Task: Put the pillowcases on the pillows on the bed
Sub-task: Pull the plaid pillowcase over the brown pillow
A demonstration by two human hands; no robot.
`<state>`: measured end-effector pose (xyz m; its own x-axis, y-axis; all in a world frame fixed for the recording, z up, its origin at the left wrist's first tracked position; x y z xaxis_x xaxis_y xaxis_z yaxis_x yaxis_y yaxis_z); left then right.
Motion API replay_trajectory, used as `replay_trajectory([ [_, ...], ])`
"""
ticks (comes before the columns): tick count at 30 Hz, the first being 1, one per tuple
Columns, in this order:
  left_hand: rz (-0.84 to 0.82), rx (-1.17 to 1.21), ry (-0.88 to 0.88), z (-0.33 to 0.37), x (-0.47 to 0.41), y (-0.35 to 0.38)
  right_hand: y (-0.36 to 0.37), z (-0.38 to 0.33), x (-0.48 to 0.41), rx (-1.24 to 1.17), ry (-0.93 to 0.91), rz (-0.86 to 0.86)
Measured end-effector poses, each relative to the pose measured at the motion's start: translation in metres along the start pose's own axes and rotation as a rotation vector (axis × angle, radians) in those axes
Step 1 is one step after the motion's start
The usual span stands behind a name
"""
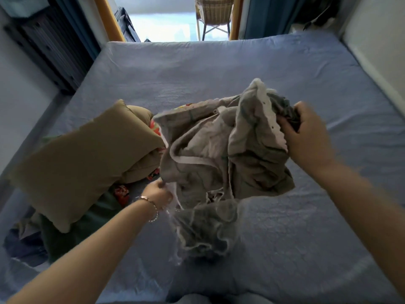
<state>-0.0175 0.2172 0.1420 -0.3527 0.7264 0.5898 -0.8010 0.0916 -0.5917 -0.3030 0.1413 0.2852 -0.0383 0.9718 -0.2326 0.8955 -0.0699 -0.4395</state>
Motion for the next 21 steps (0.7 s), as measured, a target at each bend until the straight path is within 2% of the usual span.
replay_trajectory([
  [2,0.08,0.067,-0.067,0.001,-0.024,-0.019,0.004,0.018,0.007,-0.04,0.118,0.008],
  [3,0.113,0.008,-0.077,0.002,-0.034,-0.026,0.009,0.027,0.012,-0.062,0.171,0.003],
  [5,0.15,-0.325,-0.062,0.009,-0.037,-0.033,0.021,0.042,0.022,-0.127,0.281,-0.037],
  [6,0.172,-0.463,0.017,0.018,-0.032,-0.032,0.027,0.05,0.027,-0.16,0.337,-0.062],
  [7,0.18,-0.496,0.146,0.03,-0.024,-0.028,0.034,0.057,0.032,-0.209,0.39,-0.086],
  [9,0.023,-0.288,0.392,0.049,-0.002,-0.011,0.049,0.067,0.043,-0.394,0.524,-0.13],
  [11,-0.263,0.026,0.508,0.068,0.027,0.008,0.06,0.073,0.052,-0.598,0.676,-0.157],
  [12,-0.364,0.098,0.537,0.073,0.039,0.016,0.064,0.072,0.056,-0.68,0.732,-0.169],
  [13,-0.396,0.088,0.576,0.075,0.045,0.025,0.067,0.071,0.058,-0.723,0.763,-0.187],
  [15,-0.286,-0.027,0.636,0.078,0.051,0.035,0.068,0.068,0.06,-0.718,0.797,-0.202],
  [16,-0.192,-0.077,0.63,0.079,0.053,0.037,0.067,0.065,0.061,-0.701,0.815,-0.201],
  [18,-0.075,-0.005,0.514,0.083,0.05,0.039,0.064,0.058,0.062,-0.764,0.846,-0.164],
  [20,-0.06,0.208,0.317,0.092,0.05,0.04,0.061,0.052,0.062,-0.84,0.838,-0.098],
  [21,-0.104,0.356,0.196,0.102,0.052,0.04,0.059,0.048,0.062,-0.761,0.758,-0.101],
])
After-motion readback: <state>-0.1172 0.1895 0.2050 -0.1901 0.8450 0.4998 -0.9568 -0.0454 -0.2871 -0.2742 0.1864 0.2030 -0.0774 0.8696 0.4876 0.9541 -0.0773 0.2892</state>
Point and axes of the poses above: each hand's wrist, its own x-axis away from the middle knuckle, its own y-axis out of the palm, z = x × y, the point moved 2 cm from there along -x, towards the middle knuckle, and after that the axes turned 14 degrees about -x, right-handed, at the moved point
